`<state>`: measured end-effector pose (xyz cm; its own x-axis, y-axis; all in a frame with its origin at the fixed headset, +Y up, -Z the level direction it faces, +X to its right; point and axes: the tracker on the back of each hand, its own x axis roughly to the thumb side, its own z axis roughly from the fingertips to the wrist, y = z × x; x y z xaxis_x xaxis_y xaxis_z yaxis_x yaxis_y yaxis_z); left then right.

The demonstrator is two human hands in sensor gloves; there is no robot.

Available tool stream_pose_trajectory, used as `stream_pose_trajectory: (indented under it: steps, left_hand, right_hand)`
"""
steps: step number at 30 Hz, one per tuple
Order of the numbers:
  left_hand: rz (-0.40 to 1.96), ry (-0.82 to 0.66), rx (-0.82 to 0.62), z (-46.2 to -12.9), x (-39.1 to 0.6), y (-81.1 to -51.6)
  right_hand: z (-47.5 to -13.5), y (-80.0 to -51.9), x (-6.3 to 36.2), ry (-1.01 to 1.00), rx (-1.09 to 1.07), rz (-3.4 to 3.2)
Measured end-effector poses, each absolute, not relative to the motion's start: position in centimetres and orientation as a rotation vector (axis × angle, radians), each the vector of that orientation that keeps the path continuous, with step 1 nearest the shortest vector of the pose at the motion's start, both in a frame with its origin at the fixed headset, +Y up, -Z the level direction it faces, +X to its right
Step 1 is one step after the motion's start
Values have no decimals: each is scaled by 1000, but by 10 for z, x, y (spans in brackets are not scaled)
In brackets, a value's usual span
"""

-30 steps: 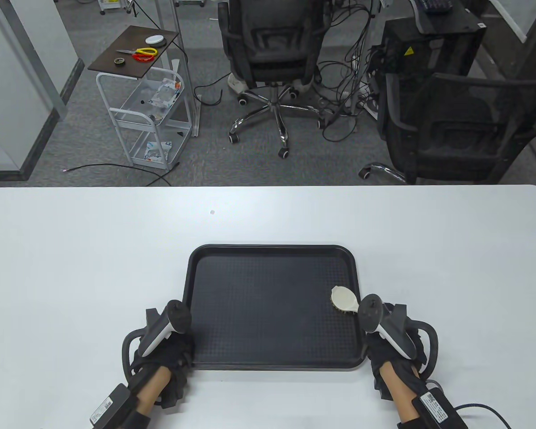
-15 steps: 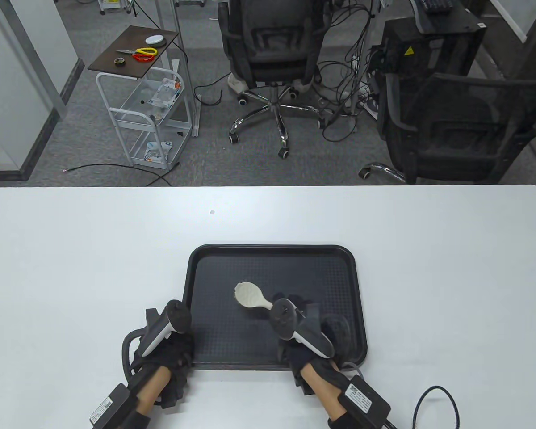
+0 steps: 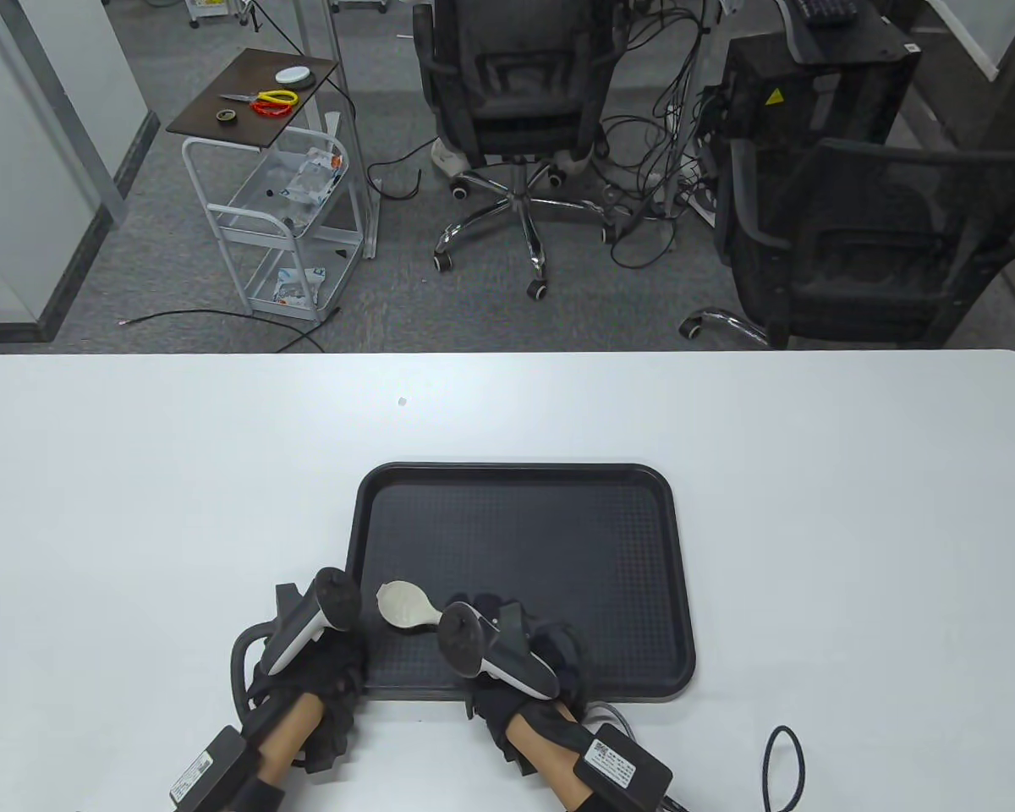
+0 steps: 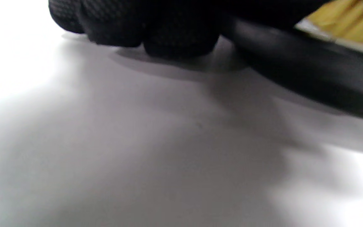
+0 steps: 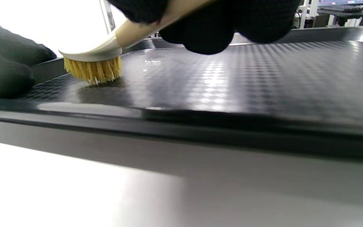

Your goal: Scrub the tray with pot brush

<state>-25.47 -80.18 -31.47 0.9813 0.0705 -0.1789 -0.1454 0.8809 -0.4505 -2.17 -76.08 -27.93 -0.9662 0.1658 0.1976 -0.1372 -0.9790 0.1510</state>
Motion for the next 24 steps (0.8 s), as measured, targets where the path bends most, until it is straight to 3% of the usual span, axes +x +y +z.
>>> stream_pose_trajectory:
  steps: [16, 24]
  left_hand:
    - [111, 160, -478, -315, -255, -802]
    - [110, 161, -478, -315, -255, -802]
  right_hand:
    - [-259, -753, 181, 237, -265, 2983]
    - [-259, -741, 198, 267, -359, 3011]
